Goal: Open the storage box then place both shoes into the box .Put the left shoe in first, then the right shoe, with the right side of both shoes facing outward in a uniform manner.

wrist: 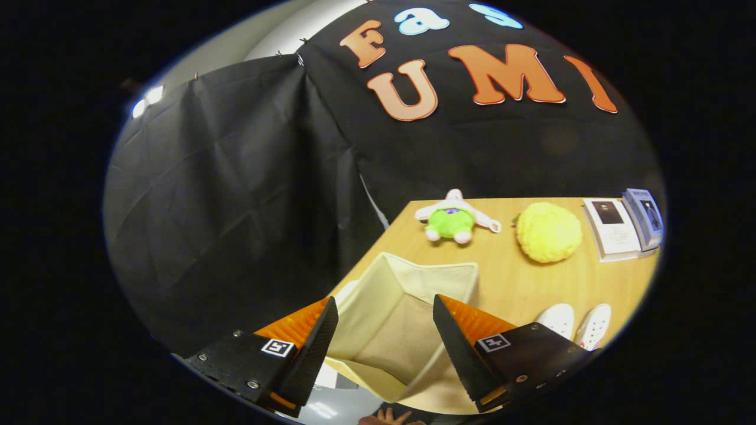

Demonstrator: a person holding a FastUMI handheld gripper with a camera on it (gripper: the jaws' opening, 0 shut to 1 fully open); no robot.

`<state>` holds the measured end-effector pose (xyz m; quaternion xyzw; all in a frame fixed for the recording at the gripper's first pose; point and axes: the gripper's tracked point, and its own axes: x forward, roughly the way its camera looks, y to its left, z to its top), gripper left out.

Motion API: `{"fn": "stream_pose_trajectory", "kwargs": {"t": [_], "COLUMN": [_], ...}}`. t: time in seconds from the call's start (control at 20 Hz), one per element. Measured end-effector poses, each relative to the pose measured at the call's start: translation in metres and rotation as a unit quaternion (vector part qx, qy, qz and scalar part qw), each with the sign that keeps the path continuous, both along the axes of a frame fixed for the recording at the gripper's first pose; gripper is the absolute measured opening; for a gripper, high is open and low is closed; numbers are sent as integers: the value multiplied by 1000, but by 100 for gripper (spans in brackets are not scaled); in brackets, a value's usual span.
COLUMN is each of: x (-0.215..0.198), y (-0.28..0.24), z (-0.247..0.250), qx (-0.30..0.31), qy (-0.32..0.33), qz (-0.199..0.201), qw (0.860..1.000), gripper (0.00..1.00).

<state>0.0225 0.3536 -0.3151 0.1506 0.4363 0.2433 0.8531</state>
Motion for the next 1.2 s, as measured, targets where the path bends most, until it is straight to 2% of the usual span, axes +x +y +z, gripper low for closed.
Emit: {"fn": "stream_pose_trajectory", "kwargs": {"t": [0.25,0.55,0.8,0.95,1.1,1.2], "x": [-25,-57,-82,-84,-82,-86], "y": [-97,-157,-179,-189,-179,-171], "z": [-66,-129,-181,-202,-210,-217], "qx": [-89,-130,-141,-163,-142,-116], "qy": [52,123,179,181,192,212], "qz": [-23,-30,-28,-29,-31,-29], "qw": [994,983,973,969,971,970], "gripper": [96,94,87,81,76,67]}}
